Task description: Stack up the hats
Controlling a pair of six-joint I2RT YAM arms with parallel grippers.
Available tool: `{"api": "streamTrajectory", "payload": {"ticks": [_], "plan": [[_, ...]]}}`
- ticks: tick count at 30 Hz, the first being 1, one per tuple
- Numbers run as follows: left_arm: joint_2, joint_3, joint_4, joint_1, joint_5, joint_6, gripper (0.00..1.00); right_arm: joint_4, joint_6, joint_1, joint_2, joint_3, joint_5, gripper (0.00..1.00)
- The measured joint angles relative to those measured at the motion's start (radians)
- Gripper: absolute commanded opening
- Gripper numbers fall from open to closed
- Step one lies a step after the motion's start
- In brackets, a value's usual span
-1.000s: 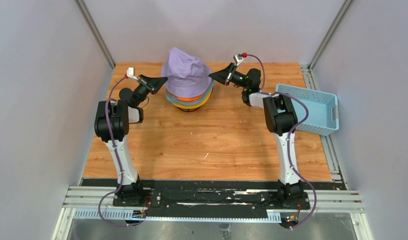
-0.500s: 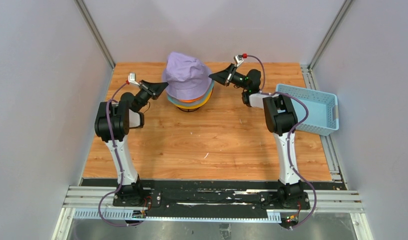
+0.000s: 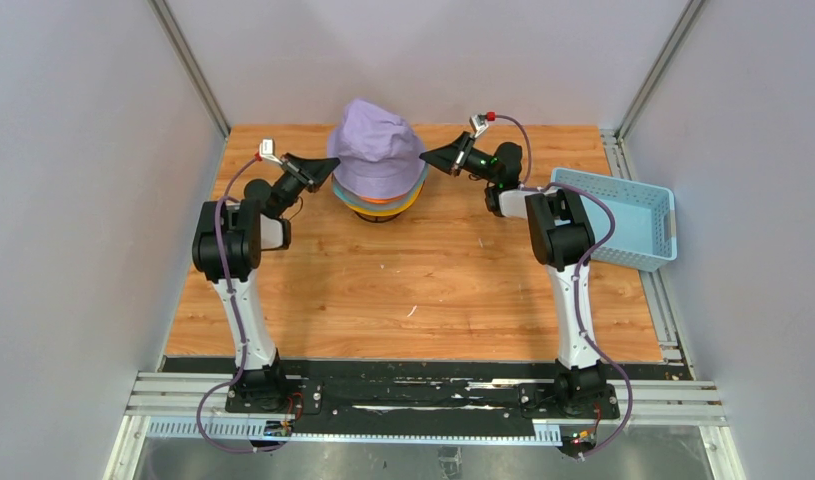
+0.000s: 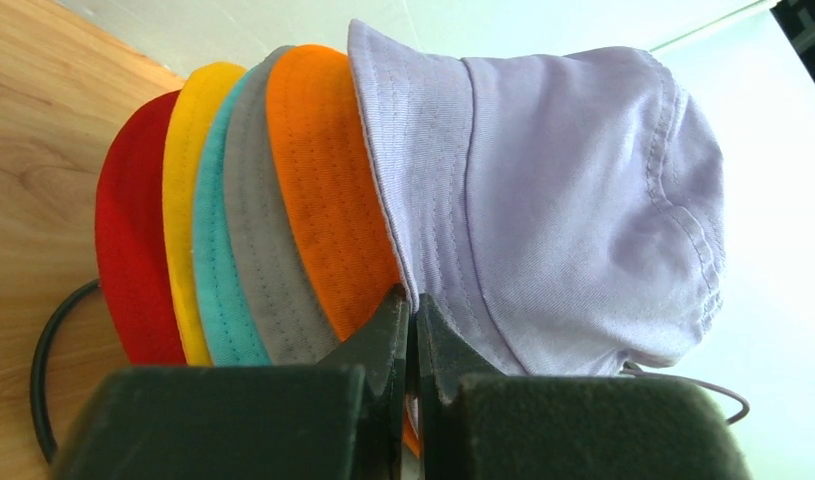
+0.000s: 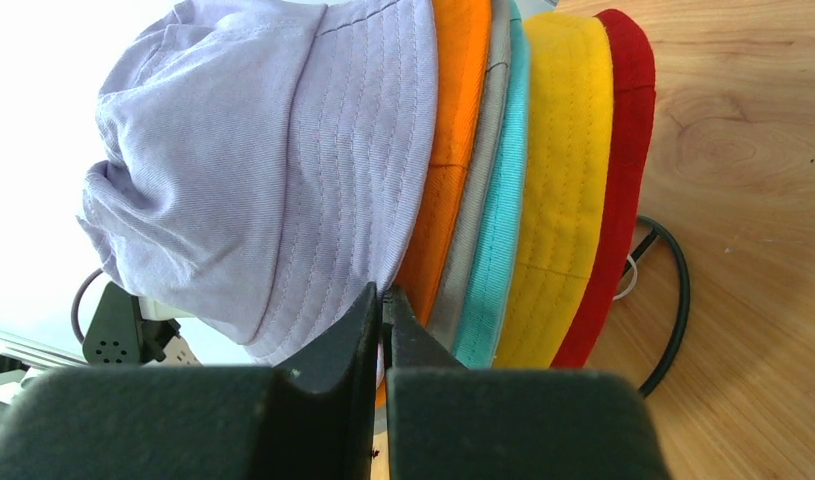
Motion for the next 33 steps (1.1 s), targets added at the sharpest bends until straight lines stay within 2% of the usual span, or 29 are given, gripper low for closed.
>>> {"api": "streamTrajectory", "payload": {"ticks": [8,20,28,33], "plan": [[0.075,-0.001,0.009,-0.005,-0.017,-0.007,0.00,-0.008,-0.031,0.000,0.000,-0.004,0.002,0.01],[0.062,0.006,0.006,-0.008,-0.018,-0.013,0.00,-0.004,-0.040,0.000,0.000,-0.023,0.006,0.01],[0.063,0.088,-0.024,-0.011,-0.016,-0.008,0.02,0.018,-0.043,0.000,0.000,-0.085,0.014,0.01],[0.079,0.149,-0.084,-0.011,-0.016,0.008,0.03,-0.040,-0.076,-0.003,0.000,-0.152,0.007,0.01]]}}
